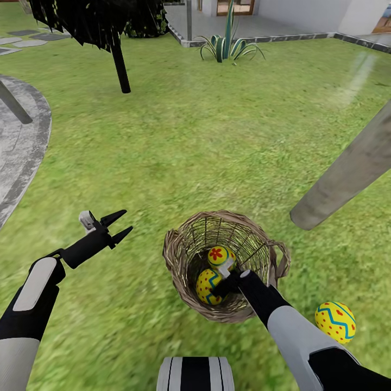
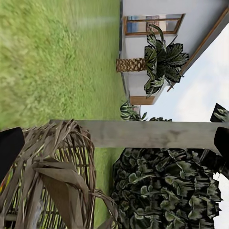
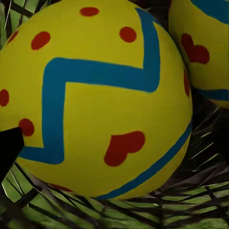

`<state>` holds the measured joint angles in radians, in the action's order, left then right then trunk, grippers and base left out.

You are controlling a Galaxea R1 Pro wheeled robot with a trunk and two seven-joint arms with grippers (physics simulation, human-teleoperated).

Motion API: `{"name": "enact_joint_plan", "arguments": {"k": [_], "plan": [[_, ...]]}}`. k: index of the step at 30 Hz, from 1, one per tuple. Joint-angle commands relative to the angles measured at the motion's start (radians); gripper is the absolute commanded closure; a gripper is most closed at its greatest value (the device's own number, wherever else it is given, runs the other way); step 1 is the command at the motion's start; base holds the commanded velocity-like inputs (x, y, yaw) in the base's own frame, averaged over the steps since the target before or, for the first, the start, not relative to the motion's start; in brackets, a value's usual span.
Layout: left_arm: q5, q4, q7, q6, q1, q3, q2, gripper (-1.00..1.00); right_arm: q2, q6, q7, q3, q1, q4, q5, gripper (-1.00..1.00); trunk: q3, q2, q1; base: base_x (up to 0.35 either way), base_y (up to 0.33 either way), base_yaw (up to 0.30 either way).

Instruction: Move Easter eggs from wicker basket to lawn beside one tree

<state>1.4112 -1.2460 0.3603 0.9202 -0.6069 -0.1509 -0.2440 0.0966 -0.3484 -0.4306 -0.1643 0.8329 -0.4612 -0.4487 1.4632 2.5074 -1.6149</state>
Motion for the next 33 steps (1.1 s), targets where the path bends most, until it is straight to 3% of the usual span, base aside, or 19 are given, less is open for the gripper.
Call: {"name": "enact_joint_plan", "arguments": {"k": [1,7,21,29,33], "plan": [[-0.003,0.000,0.004,0.005,-0.001,-0.001,0.000,-1.00,0.000,-0.034,-0.005,0.000,0.000,-0.003,-0.011,-1.00,0.001,0.000,0.000,0.000,0.000,0.000],[-0.003,0.000,0.004,0.005,-0.001,-0.001,0.000,-1.00,0.000,-0.086,-0.005,0.000,0.000,-0.004,-0.011,-1.00,0.001,0.000,0.000,0.000,0.000,0.000],[-0.003,0.000,0.004,0.005,-0.001,-0.001,0.003,-1.00,0.003,-0.077,-0.007,-0.007,0.000,-0.018,-0.017,-1.00,0.001,0.000,0.000,0.000,0.000,0.000],[-0.003,0.000,0.003,0.005,-0.001,-0.001,0.005,-1.00,0.021,-0.063,-0.007,-0.012,0.000,-0.020,-0.025,-1.00,0.001,0.000,0.000,0.000,0.000,0.000],[-0.003,0.000,0.003,0.005,-0.001,-0.001,0.005,-1.00,0.021,-0.063,-0.007,-0.012,0.000,-0.020,-0.025,-1.00,0.012,0.001,-0.001,0.000,0.000,0.000]]}}
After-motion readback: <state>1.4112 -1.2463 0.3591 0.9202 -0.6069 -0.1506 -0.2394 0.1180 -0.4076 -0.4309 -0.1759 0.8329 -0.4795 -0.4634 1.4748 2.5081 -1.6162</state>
